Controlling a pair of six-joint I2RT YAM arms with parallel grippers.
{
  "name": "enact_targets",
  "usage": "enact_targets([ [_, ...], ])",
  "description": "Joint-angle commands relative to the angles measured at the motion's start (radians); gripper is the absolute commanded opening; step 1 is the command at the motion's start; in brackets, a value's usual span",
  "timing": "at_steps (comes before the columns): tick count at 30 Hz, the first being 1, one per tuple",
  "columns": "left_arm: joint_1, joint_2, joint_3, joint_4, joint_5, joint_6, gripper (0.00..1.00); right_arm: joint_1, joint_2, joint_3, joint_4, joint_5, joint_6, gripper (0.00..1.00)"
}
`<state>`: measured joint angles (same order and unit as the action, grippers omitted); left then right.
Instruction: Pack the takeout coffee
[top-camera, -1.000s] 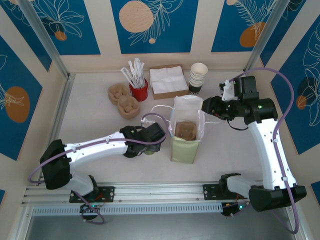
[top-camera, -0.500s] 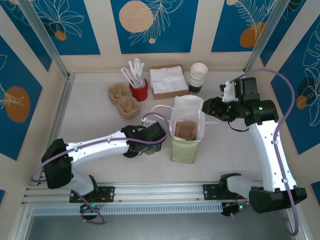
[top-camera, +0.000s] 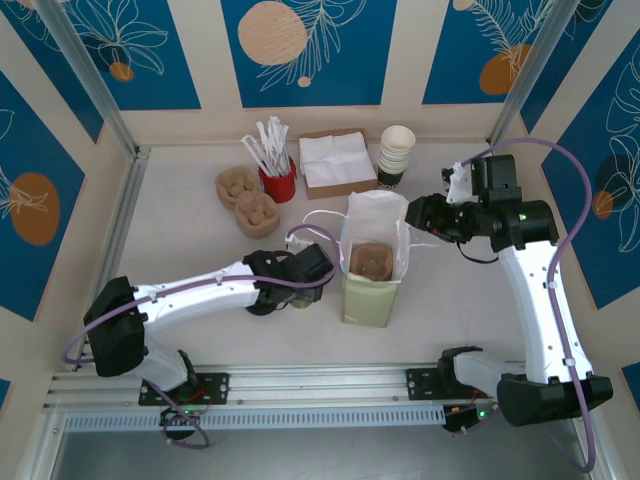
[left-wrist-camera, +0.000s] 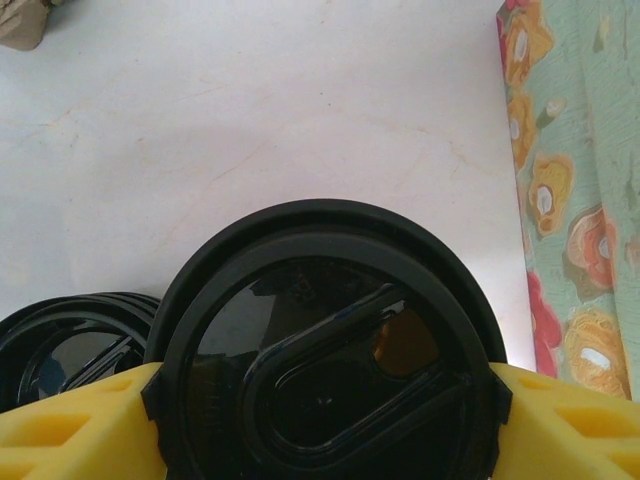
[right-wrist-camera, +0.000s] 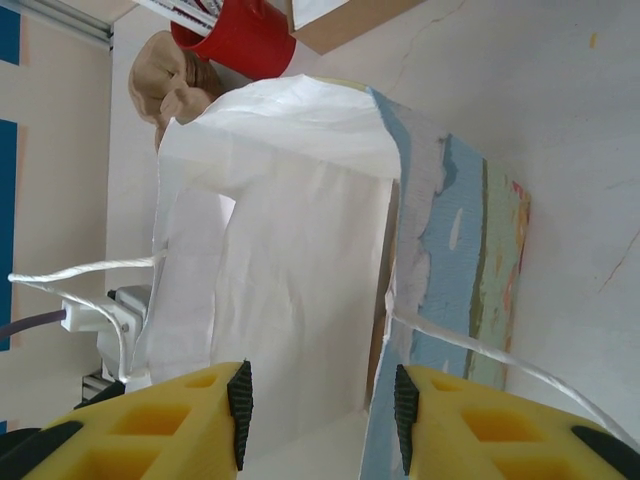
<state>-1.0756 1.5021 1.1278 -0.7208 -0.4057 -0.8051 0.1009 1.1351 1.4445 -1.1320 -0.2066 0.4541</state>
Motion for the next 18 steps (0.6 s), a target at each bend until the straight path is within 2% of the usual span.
enact_targets([
  [1, -0.003, 0.021, -0.034, 0.001, 0.073, 0.022, 0.73, -0.031, -0.004, 0.033, -0.003, -0.025, -0.037, 0.45],
  [12, 0.003, -0.075, 0.018, -0.03, 0.034, 0.104, 0.73, -0.115, 0.073, 0.046, 0.18, -0.146, -0.228, 0.47],
  [15, 0.012, -0.088, 0.037, -0.047, 0.033, 0.116, 0.73, -0.112, 0.106, 0.024, 0.24, -0.239, -0.305, 0.5],
  [18, 0.021, -0.11, 0.062, -0.076, 0.032, 0.125, 0.73, -0.103, 0.153, 0.044, 0.231, -0.168, -0.347, 0.5],
])
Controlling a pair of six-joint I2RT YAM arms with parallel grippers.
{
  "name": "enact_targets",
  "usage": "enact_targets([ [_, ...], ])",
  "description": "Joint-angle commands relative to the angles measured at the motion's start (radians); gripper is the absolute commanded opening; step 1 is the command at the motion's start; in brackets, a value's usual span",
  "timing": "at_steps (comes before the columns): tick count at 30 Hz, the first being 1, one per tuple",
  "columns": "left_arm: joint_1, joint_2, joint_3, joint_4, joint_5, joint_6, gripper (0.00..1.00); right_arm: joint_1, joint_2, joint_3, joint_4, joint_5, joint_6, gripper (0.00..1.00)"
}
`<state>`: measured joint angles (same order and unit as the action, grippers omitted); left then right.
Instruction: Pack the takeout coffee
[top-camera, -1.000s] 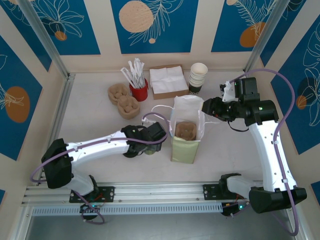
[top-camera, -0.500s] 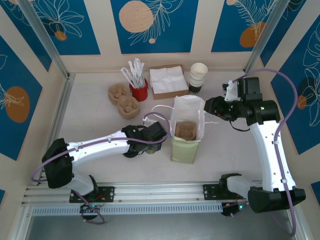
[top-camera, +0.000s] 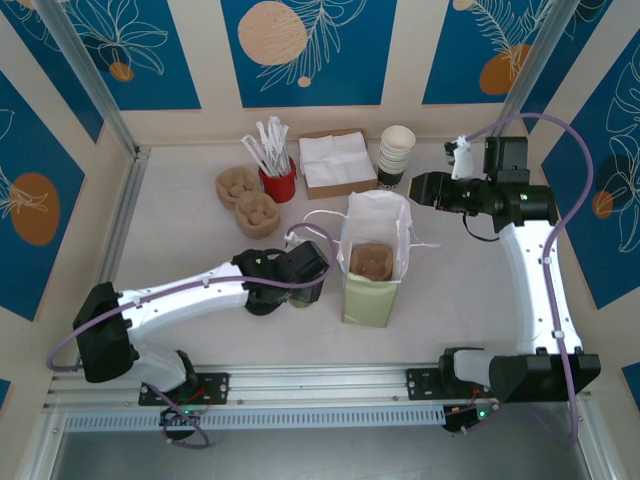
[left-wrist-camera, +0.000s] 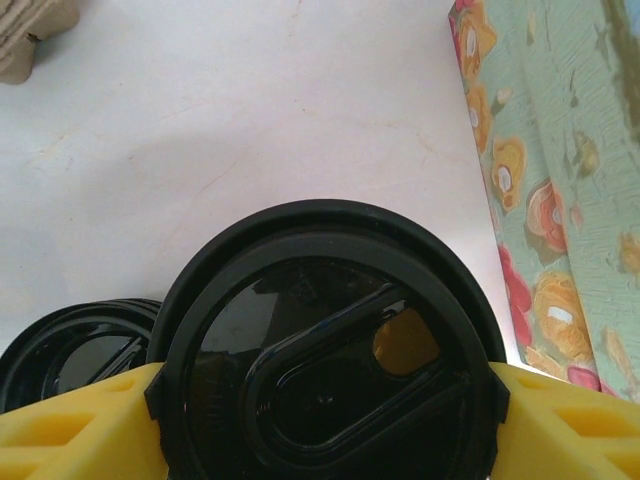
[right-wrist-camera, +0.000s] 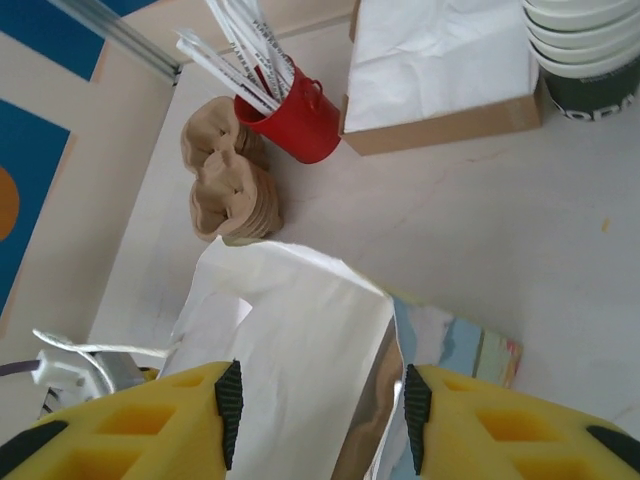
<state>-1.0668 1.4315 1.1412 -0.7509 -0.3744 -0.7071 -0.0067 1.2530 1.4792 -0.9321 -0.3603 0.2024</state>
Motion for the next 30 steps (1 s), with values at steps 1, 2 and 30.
enact_targets([
  [1, 0.014, -0.049, 0.06, -0.06, -0.002, 0.029, 0.73, 0.007, 0.048, 0.006, 0.039, -0.004, -0.126, 0.51],
  [2, 0.016, -0.059, 0.071, -0.075, -0.006, 0.031, 0.73, 0.01, 0.06, 0.002, 0.041, -0.008, -0.161, 0.52],
  [30, 0.027, -0.181, 0.6, -0.461, -0.119, 0.219, 0.75, 0.098, 0.248, 0.03, 0.056, -0.167, -0.558, 0.63],
])
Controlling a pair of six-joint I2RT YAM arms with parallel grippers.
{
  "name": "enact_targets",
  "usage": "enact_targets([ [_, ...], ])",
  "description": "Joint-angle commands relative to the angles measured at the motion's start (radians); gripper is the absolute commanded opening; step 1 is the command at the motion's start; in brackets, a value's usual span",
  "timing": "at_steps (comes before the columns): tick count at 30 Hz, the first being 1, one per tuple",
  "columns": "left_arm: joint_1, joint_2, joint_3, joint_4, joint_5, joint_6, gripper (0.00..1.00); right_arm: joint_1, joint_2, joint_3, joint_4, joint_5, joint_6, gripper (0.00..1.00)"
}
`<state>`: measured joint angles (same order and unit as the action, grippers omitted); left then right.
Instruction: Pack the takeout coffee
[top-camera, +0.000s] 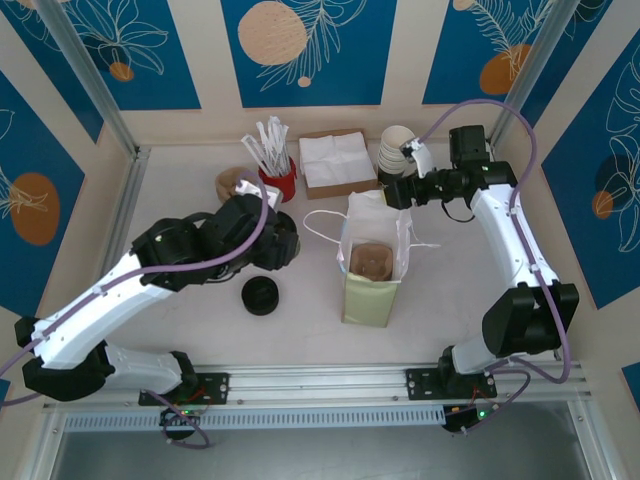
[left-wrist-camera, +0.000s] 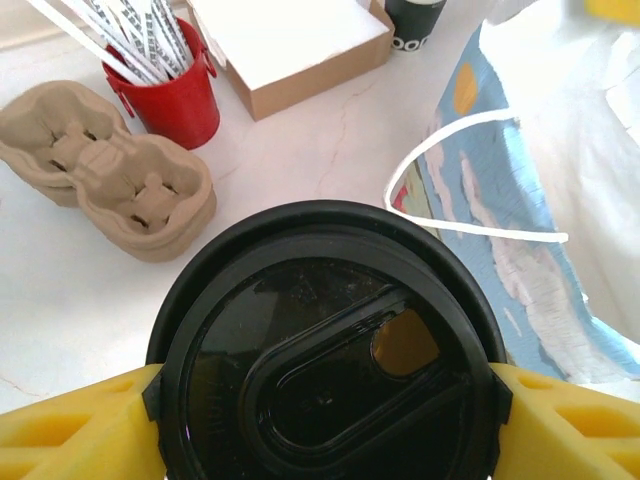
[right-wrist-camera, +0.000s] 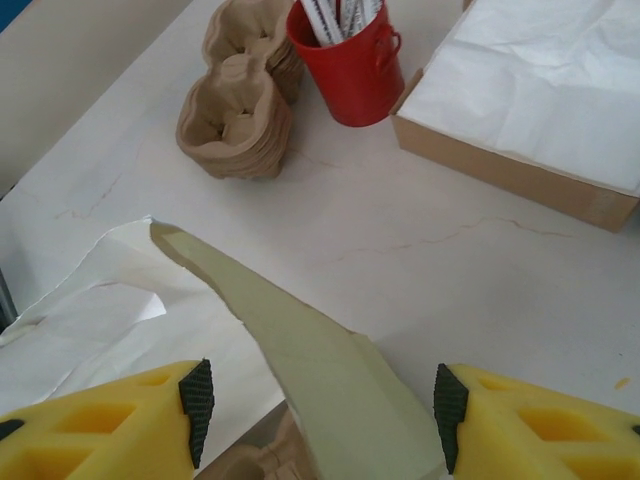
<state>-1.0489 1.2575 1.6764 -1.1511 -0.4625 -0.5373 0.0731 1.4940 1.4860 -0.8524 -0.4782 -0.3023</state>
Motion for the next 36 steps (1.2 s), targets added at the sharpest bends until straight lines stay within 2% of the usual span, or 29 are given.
enact_targets([
  [1, 0.009, 0.003, 0.092, -0.081, -0.035, 0.055, 0.75, 0.023, 0.008, 0.02, -0.024, -0.052, -0.059, 0.63],
  [6, 0.009, 0.016, 0.178, -0.095, -0.005, 0.087, 0.76, 0.039, 0.027, 0.019, -0.018, -0.044, -0.063, 0.61],
  [9, 0.009, 0.026, 0.229, -0.103, 0.009, 0.103, 0.76, 0.051, 0.041, 0.031, -0.022, -0.045, -0.058, 0.57],
  [15, 0.01, 0.061, 0.3, -0.143, 0.03, 0.129, 0.77, 0.075, 0.047, 0.028, -0.018, -0.067, -0.047, 0.31],
  [23, 0.011, 0.066, 0.345, -0.102, 0.118, 0.145, 0.77, 0.115, 0.039, 0.03, 0.043, -0.003, 0.064, 0.13],
  [31, 0.01, 0.096, 0.414, -0.11, 0.146, 0.16, 0.77, 0.188, -0.021, -0.013, 0.149, 0.171, 0.266, 0.07],
  [36, 0.011, 0.109, 0.439, -0.097, 0.173, 0.174, 0.77, 0.2, -0.047, -0.048, 0.209, 0.206, 0.422, 0.07],
])
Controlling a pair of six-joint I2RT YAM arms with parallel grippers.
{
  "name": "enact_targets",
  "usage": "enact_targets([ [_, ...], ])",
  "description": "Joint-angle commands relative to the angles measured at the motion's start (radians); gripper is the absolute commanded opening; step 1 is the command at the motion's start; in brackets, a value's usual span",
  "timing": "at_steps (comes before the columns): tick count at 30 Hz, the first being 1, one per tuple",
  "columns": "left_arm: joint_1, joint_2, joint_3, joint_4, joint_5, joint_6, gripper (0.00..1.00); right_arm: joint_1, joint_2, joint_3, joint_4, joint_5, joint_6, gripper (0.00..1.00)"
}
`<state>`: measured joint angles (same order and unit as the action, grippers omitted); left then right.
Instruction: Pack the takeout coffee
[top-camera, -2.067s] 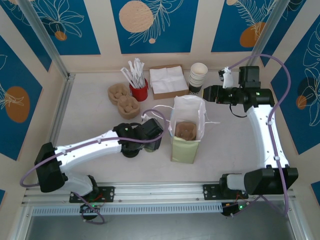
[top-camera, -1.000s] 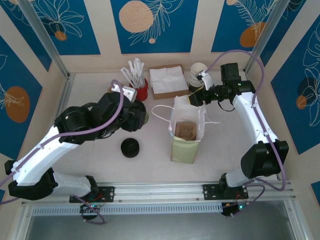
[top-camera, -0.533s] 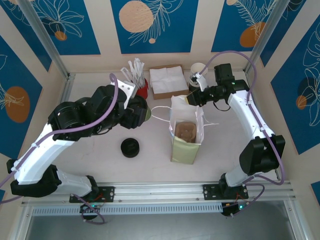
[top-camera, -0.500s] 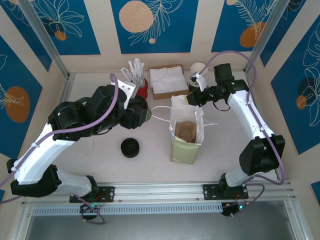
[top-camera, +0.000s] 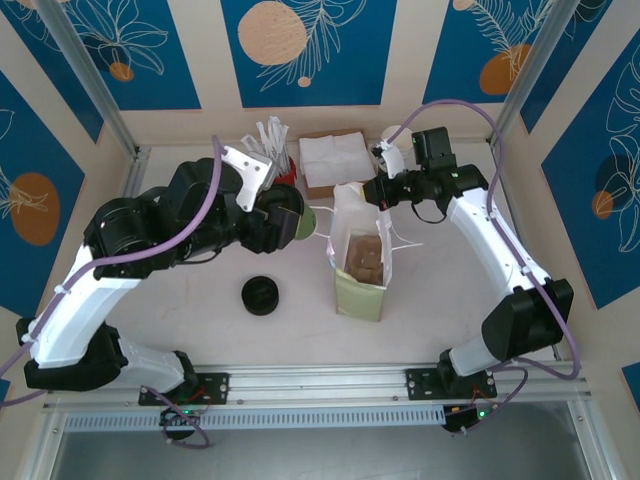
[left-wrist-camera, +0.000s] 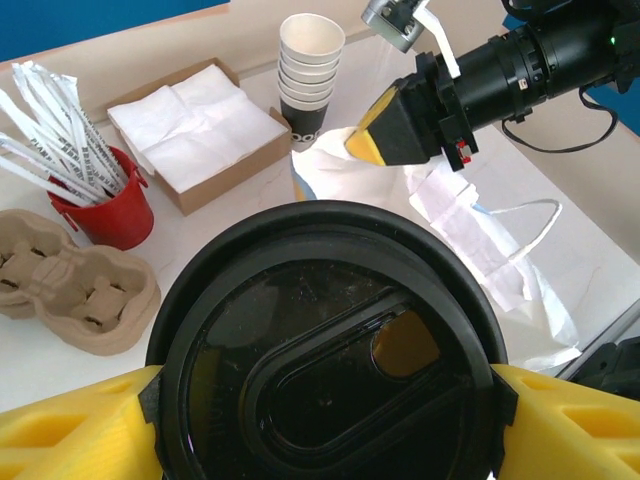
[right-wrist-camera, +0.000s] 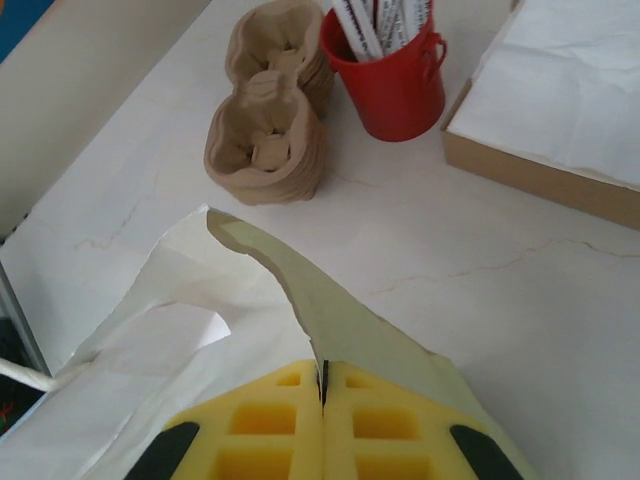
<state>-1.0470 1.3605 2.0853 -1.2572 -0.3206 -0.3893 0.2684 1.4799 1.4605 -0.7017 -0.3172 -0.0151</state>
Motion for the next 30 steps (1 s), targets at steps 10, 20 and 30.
enact_targets([
  [10, 0.008, 0.035, 0.044, 0.036, 0.077, 0.032, 0.77, 0.033, -0.062, -0.076, 0.154, 0.114, 0.391, 0.05],
  [20, 0.008, 0.056, 0.05, 0.044, 0.105, 0.026, 0.77, 0.097, -0.063, -0.133, 0.329, 0.14, 0.589, 0.04],
  [30, 0.009, 0.068, 0.038, 0.049, 0.09, 0.028, 0.77, 0.145, -0.028, -0.142, 0.369, 0.157, 0.677, 0.01],
])
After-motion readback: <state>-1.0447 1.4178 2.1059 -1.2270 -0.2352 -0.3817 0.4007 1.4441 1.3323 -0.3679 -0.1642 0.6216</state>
